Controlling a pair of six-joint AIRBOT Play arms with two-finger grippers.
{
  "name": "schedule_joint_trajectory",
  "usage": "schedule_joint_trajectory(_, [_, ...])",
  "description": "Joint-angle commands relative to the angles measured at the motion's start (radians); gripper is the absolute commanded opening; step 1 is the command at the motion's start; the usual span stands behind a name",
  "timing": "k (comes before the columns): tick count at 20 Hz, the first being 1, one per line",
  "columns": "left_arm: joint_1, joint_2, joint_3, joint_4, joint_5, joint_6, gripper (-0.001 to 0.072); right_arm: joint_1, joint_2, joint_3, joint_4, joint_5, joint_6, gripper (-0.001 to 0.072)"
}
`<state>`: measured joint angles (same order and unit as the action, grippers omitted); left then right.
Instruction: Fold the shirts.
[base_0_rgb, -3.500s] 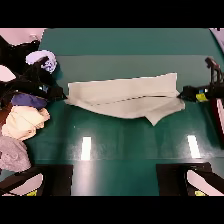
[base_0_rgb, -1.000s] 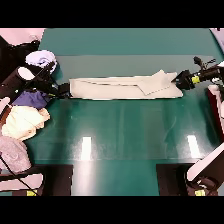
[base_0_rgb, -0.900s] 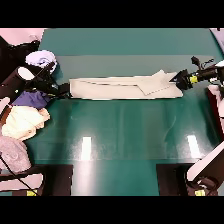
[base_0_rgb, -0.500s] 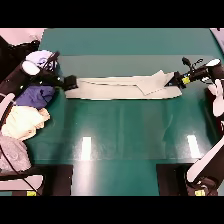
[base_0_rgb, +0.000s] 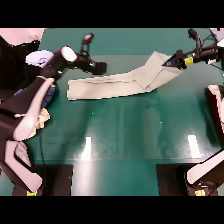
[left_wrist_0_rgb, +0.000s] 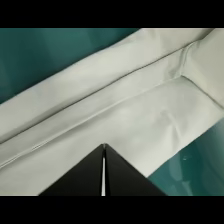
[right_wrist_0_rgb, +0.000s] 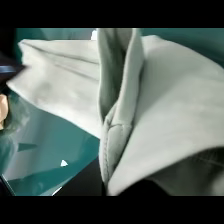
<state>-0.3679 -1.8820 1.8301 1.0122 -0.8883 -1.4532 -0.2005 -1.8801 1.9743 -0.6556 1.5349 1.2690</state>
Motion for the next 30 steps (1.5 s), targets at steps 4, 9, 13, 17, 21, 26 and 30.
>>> schedule_joint_trajectory(4, [-0.105, -0.259, 0.180, -0.033, -0.020, -0.032, 0.0020, 0.191, 0.112, 0.002, 0.010, -0.063, 0.015, 0.0014])
schedule_joint_trajectory(9, [-0.105, -0.284, 0.187, -0.017, -0.043, -0.040, 0.0020, 0.305, 0.133, 0.005, 0.010, -0.114, 0.015, 0.0013])
schedule_joint_trajectory(13, [-0.105, -0.283, 0.187, -0.010, -0.047, -0.040, 0.0020, 0.343, 0.132, 0.089, 0.008, -0.119, 0.015, 0.0013])
schedule_joint_trajectory(17, [-0.099, -0.260, 0.197, -0.005, -0.047, -0.039, 0.0021, 0.354, 0.137, 0.073, 0.009, -0.117, 0.022, 0.0014])
schedule_joint_trajectory(21, [-0.061, -0.176, 0.200, 0.044, -0.066, -0.031, 0.0021, 0.380, 0.136, 0.063, 0.010, -0.127, -0.002, 0.0013])
schedule_joint_trajectory(26, [0.047, -0.012, 0.200, 0.123, -0.132, -0.030, 0.0021, 0.430, 0.137, 0.097, 0.011, -0.197, -0.005, 0.0013])
schedule_joint_trajectory(30, [0.159, 0.130, 0.200, 0.168, -0.231, -0.004, 0.0021, 0.499, 0.135, 0.097, 0.010, -0.302, -0.050, 0.0014])
